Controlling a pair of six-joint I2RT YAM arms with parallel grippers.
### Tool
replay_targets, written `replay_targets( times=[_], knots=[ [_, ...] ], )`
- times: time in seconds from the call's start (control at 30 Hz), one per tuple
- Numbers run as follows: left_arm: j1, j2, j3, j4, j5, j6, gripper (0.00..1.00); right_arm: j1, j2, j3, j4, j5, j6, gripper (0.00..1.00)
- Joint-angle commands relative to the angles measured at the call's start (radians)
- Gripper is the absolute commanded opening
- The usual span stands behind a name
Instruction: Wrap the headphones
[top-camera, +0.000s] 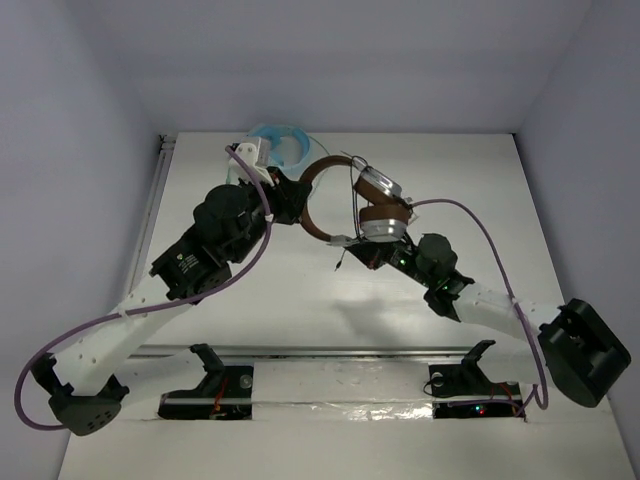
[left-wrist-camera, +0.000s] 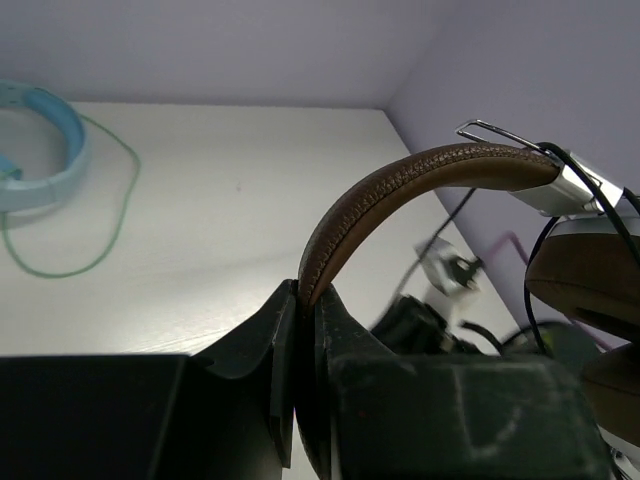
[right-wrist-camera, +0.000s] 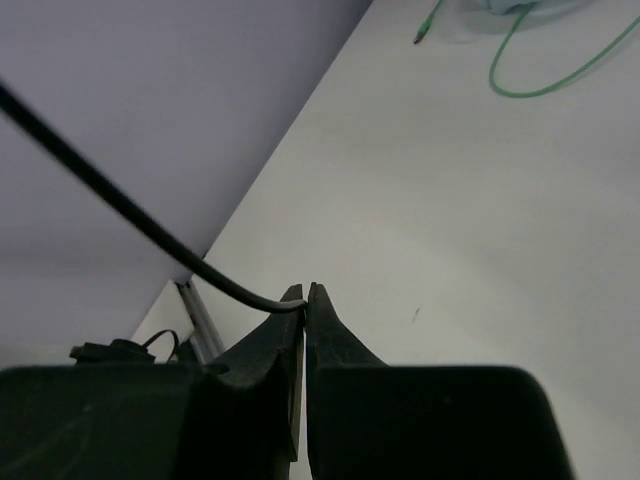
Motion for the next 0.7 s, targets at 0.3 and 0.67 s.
replay_targets(
  times=[0.3,0.67],
  knots=[
    [0.22,0.056,-0.191,0.28,-0.162,-0.134,0.0,0.135,-0.225,-0.052,-0.264,0.044,0.045,0.0],
    [0.271,0.193,-0.257,0.375,-0.17,-0.189,0.0,0.165,-0.265,0.014,-0.44,-0.008,0.013,0.0]
  ],
)
